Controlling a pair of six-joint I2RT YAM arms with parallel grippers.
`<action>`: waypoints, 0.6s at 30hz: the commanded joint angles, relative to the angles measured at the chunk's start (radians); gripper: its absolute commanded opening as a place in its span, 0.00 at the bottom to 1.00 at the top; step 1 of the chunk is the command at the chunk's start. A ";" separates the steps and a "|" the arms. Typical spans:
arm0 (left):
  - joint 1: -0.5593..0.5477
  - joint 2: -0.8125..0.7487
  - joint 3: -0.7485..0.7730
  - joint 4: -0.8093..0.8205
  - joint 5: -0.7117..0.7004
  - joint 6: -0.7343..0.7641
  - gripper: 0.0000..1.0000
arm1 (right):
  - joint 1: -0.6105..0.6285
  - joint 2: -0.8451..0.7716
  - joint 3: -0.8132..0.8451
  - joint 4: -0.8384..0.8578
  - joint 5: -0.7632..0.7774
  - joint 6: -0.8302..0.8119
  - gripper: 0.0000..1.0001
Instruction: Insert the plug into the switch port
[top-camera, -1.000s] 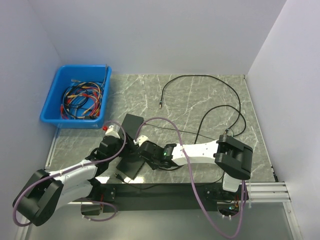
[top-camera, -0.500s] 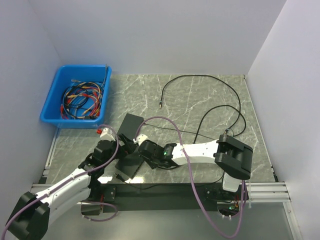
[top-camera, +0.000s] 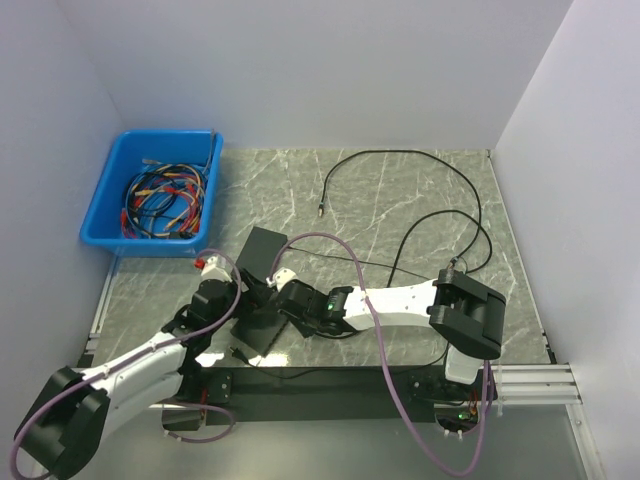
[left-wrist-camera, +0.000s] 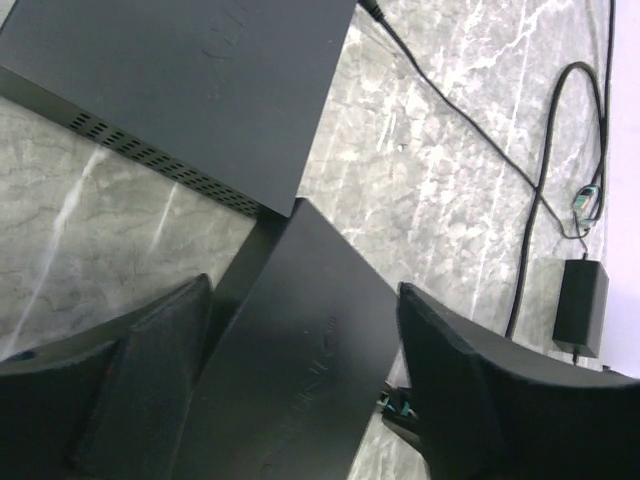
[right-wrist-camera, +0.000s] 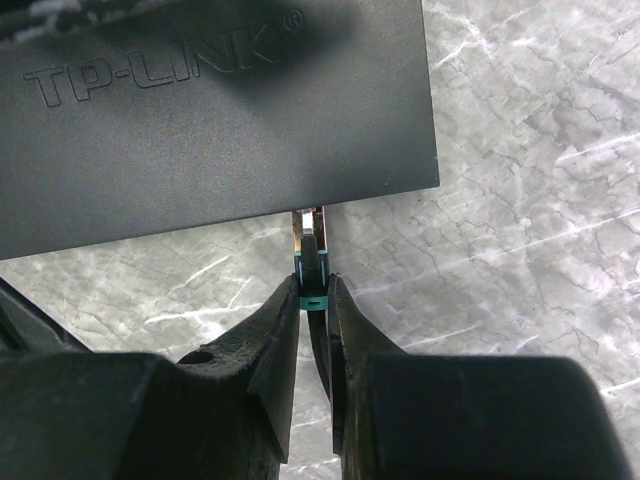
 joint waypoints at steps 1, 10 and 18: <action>-0.006 0.040 -0.020 0.094 0.039 0.002 0.78 | -0.014 0.001 0.061 0.082 0.036 0.006 0.00; -0.006 0.156 -0.025 0.186 0.089 0.027 0.61 | -0.022 0.016 0.072 0.074 0.036 0.005 0.00; -0.009 0.253 -0.054 0.302 0.134 0.047 0.56 | -0.024 0.021 0.086 0.067 0.036 0.002 0.00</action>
